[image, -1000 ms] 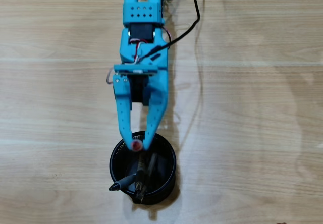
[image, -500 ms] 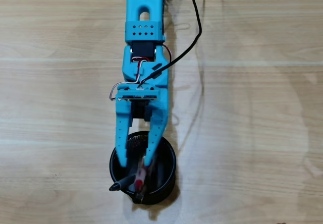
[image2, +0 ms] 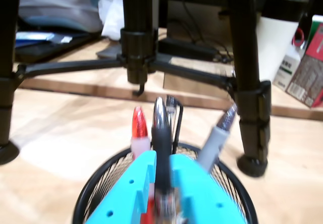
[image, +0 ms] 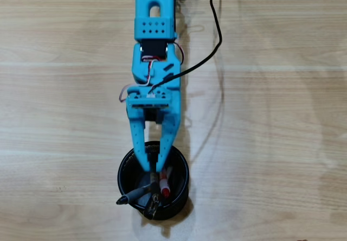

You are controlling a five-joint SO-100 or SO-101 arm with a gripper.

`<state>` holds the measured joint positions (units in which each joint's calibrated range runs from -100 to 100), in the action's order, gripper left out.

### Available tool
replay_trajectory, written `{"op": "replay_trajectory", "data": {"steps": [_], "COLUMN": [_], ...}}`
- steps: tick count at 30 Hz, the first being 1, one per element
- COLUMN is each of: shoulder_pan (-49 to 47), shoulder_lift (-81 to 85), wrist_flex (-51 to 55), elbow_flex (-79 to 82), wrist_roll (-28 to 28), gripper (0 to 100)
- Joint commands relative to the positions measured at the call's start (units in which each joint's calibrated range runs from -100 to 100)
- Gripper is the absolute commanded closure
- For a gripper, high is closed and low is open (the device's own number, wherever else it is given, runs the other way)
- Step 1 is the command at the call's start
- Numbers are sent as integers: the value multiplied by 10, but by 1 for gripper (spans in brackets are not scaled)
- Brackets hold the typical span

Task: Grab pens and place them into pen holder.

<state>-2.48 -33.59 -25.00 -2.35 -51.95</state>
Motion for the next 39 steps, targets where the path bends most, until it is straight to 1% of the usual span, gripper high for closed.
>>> {"op": "replay_trajectory", "data": {"steps": [1, 2, 6, 11, 16, 19, 22, 25, 27, 28, 33, 39], "shoulder_pan": [-4, -2, 13, 17, 13, 13, 13, 13, 12, 11, -10, -1], "shoulder_lift": [167, 201, 330, 469, 607, 690, 783, 873, 936, 962, 1126, 1299], "wrist_flex": [-4, -4, -2, -2, -2, 1, 36, 89, 132, 173, 417, 681], "elbow_flex": [169, 220, 390, 589, 758, 837, 906, 973, 1014, 1016, 1016, 1021], "wrist_roll": [4, 13, 78, 167, 238, 294, 343, 367, 379, 386, 428, 476], "gripper": [98, 98, 97, 97, 97, 97, 97, 97, 97, 97, 97, 97]}}
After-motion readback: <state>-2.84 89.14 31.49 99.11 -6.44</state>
